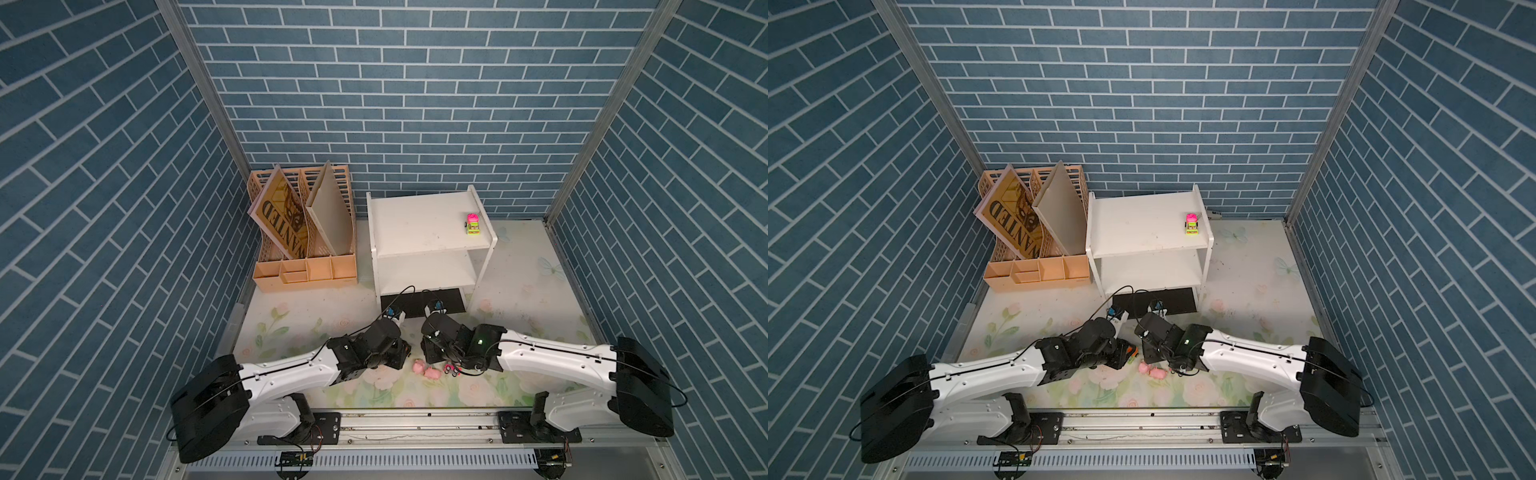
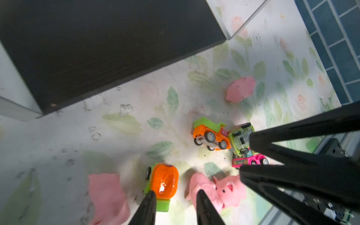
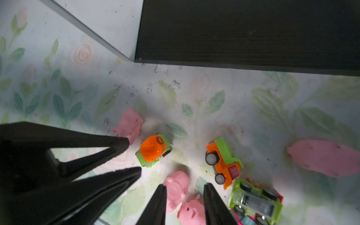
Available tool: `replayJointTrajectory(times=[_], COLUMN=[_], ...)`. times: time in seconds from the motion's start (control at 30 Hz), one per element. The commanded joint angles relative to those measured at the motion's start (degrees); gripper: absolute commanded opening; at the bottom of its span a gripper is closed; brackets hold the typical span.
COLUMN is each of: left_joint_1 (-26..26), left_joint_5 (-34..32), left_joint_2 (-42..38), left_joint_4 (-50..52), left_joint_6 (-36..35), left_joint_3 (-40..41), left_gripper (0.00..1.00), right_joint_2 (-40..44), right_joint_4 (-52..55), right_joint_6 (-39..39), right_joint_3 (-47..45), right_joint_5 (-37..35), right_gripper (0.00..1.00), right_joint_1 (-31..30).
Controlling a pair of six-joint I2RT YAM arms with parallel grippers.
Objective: Organize plastic toys on shelves
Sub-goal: Adjust the plastic toy at the center of the board.
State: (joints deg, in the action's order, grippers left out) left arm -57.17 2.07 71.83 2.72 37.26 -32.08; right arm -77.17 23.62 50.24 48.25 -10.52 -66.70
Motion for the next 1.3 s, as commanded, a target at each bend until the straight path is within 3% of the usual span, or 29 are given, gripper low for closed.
replayJointTrajectory(times=[0.0,0.2,0.27,0.47,0.63,0.7,0.77,0.87,1.07,1.27], left_joint_1=[-0.3,-0.3,-0.3,-0.4,-0.6,-0.6,-0.5,-0.4,-0.4,-0.3], left_joint_5=[-0.1,-2.7,-2.8,6.0,6.3,3.8,-1.4,-9.3,-20.5,-28.7], left_joint_2=[3.1,4.9,5.8,7.3,5.2,2.6,-1.2,-7.1,-17.8,-29.6], left_joint_4=[1.9,2.2,2.5,-3.3,-3.7,-1.9,2.4,8.8,17.9,24.6], left_joint_6=[1.3,1.8,1.8,2.4,3.8,4.1,4.6,5.6,8.5,11.9], left_joint_3=[-2.5,-2.3,-2.6,-1.0,-0.5,-0.9,-1.9,-2.6,-2.0,-0.4], left_gripper=[0.46,0.68,0.70,0.51,0.46,0.56,0.60,0.61,0.61,0.62], right_joint_2=[0.8,1.4,1.7,2.6,2.0,0.2,-2.6,-6.6,-18.9,-25.4], right_joint_4=[3.2,2.4,2.5,4.1,4.7,5.9,7.1,6.5,20.4,18.5], right_joint_6=[3.1,3.3,3.2,3.1,3.2,3.9,5.9,12.0,37.5,45.1], right_joint_3=[-1.8,-3.0,-3.0,-2.0,-0.3,1.7,4.9,8.7,22.1,26.1], right_joint_5=[-1.2,0.0,0.2,-0.5,-1.2,-2.6,-4.5,-8.5,-15.7,-13.6], right_gripper=[0.36,0.36,0.36,0.36,0.36,0.36,0.39,0.44,0.48,0.45], right_joint_1=[0.1,0.0,0.0,0.0,-0.1,-1.1,-2.8,-5.9,-10.4,-10.9])
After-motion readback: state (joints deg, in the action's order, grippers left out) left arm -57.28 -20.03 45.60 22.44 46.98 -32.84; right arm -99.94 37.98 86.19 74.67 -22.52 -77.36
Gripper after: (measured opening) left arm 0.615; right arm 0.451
